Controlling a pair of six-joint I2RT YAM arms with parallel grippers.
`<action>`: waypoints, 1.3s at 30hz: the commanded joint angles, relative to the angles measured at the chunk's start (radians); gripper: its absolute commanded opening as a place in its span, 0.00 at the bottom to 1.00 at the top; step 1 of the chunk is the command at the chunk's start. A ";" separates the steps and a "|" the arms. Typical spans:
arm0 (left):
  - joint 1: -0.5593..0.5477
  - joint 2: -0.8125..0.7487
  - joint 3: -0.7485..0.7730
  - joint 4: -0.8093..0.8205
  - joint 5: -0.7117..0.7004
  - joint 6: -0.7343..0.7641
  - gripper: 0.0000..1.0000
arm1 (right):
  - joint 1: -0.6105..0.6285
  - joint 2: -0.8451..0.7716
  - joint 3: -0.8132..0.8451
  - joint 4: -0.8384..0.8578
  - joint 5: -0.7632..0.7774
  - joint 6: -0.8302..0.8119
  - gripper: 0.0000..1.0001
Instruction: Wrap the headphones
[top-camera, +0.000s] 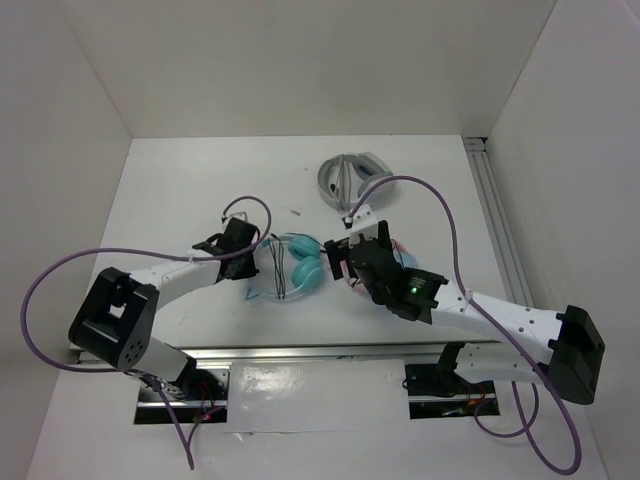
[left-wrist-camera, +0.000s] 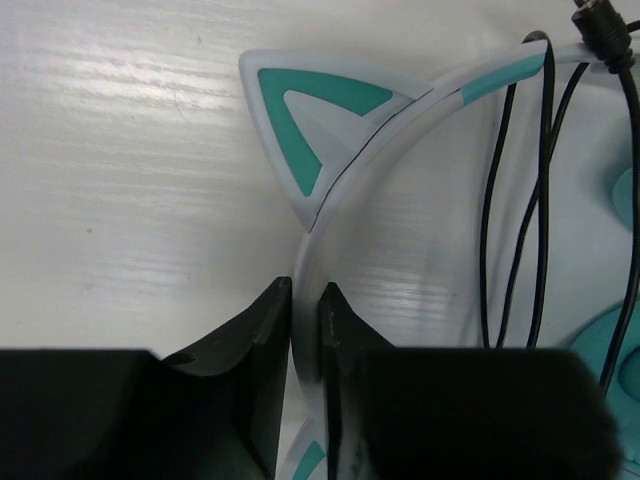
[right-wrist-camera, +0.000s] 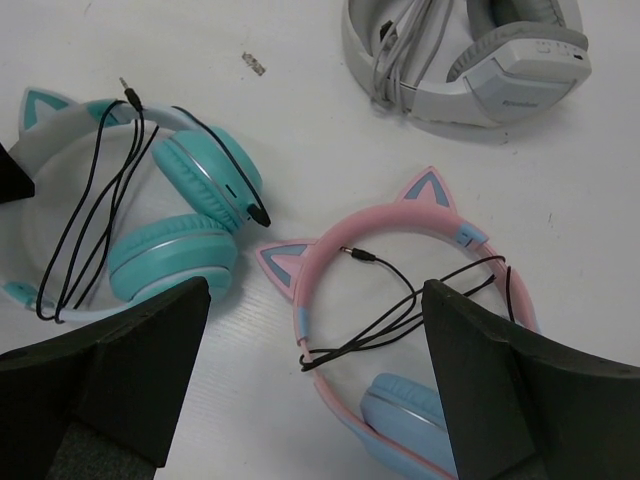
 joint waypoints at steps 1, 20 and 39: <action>-0.027 -0.047 -0.001 -0.020 -0.022 -0.028 0.31 | 0.004 0.005 -0.006 0.052 0.003 0.005 0.94; -0.066 -0.397 0.051 -0.239 -0.093 -0.123 1.00 | 0.014 -0.027 0.097 -0.055 -0.017 0.074 1.00; -0.322 -1.064 0.187 -0.616 -0.100 -0.100 1.00 | 0.139 -0.352 0.295 -0.621 -0.060 0.326 1.00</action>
